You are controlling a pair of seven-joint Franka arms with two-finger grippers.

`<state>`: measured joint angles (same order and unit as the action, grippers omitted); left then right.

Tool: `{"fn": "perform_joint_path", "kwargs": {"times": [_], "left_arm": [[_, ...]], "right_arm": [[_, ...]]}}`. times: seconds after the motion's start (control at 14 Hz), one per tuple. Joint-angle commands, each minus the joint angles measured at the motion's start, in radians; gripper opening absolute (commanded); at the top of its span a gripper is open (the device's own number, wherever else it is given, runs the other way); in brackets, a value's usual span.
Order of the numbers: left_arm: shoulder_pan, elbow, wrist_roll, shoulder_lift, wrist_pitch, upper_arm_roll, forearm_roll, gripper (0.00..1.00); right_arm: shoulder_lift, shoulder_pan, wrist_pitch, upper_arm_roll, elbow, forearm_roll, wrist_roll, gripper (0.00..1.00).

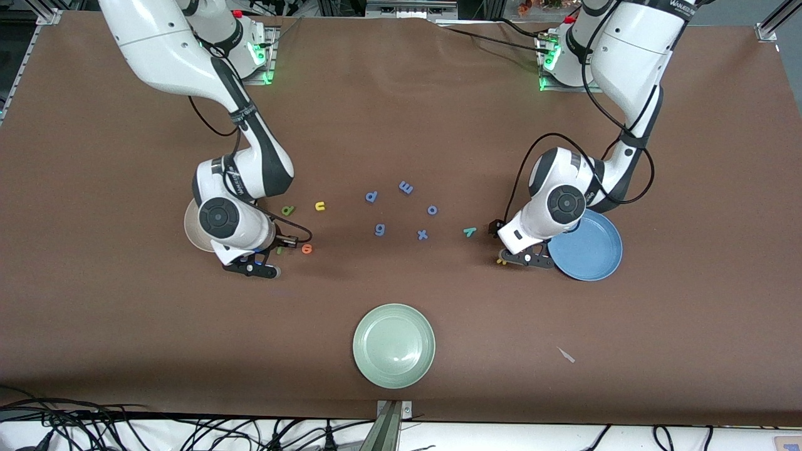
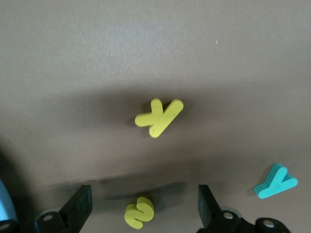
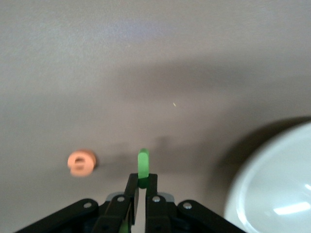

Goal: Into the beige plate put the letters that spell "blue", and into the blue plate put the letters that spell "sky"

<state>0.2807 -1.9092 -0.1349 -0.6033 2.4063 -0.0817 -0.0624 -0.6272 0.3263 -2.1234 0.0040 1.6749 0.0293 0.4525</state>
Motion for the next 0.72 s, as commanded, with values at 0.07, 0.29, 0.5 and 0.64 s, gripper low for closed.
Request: {"fn": "perform_joint_path", "kwargs": {"times": [0.07, 0.29, 0.5, 0.64], "left_arm": [[0.002, -0.097, 0.012, 0.069, 0.008, 0.003, -0.011, 0.96], [-0.003, -0.133, 0.015, 0.1, 0.008, 0.003, -0.01, 0.92], [-0.002, -0.12, 0.015, 0.086, 0.01, 0.003, -0.01, 0.74], [0.0, -0.119, 0.015, 0.076, 0.037, 0.005, -0.011, 0.7]], "right_arm": [[0.116, -0.01, 0.094, -0.068, 0.083, 0.02, -0.186, 0.0], [0.227, -0.012, 0.03, -0.166, 0.244, 0.021, -0.393, 0.0], [0.239, -0.012, -0.074, -0.194, 0.343, 0.023, -0.428, 0.05], [0.235, -0.012, -0.112, -0.194, 0.368, 0.026, -0.413, 0.99]]}}
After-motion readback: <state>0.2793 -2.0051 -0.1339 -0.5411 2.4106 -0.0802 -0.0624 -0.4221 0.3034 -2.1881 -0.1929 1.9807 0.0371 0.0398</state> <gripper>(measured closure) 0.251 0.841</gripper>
